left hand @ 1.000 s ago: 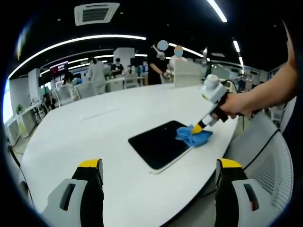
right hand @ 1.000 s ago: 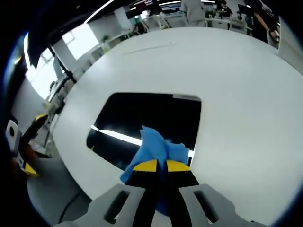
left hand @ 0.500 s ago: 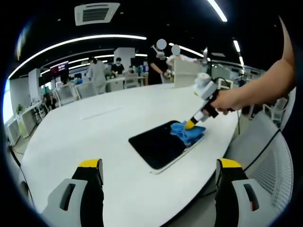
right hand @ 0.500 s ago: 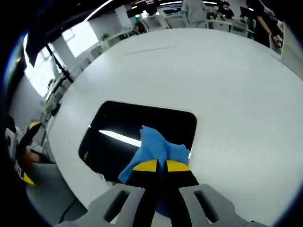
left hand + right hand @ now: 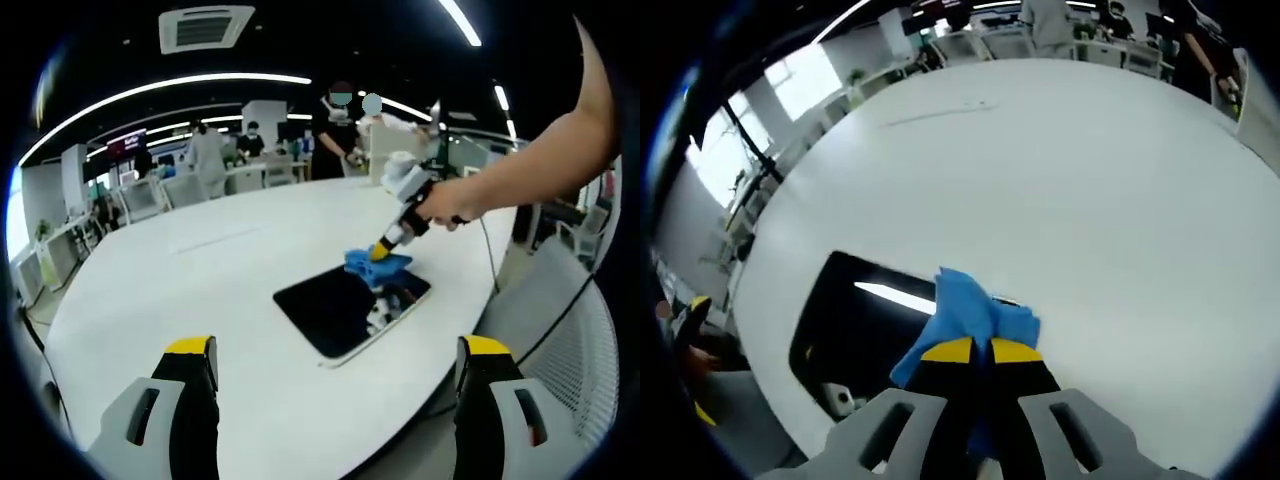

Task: Wipe the mirror surface with the cleaning cloth until all visible marks leave the cleaned area.

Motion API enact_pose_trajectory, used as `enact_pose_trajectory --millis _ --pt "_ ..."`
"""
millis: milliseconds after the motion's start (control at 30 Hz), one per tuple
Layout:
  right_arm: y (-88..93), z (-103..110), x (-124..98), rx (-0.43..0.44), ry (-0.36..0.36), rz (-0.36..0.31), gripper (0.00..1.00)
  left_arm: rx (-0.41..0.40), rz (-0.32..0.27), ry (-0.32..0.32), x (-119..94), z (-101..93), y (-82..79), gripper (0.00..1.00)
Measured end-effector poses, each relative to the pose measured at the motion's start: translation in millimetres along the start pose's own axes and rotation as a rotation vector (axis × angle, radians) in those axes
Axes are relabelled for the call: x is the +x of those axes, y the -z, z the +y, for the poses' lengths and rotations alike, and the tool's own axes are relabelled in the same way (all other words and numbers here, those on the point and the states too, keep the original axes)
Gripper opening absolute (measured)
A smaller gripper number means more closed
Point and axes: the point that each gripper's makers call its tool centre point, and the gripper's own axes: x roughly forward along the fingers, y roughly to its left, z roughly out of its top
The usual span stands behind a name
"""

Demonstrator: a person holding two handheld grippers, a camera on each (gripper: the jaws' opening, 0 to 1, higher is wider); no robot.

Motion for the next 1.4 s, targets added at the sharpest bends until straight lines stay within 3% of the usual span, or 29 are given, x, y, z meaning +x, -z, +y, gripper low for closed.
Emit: enact_pose_trajectory --millis 1033,1100,1400 --pt "-15.3 -5 4 0.003 0.034 -0.013 0.0 -0.005 -0.002 -0.014 0 3.5 0.6 0.99" --pt "-18.6 -8 3 0.048 0.024 -0.02 0.0 -0.007 -0.004 -0.015 0 3.8 0.4 0.99" --pt "-49.4 -13 -24 0.025 0.025 -0.087 0.0 -0.005 -0.01 -0.016 -1 3.7 -0.7 0.99"
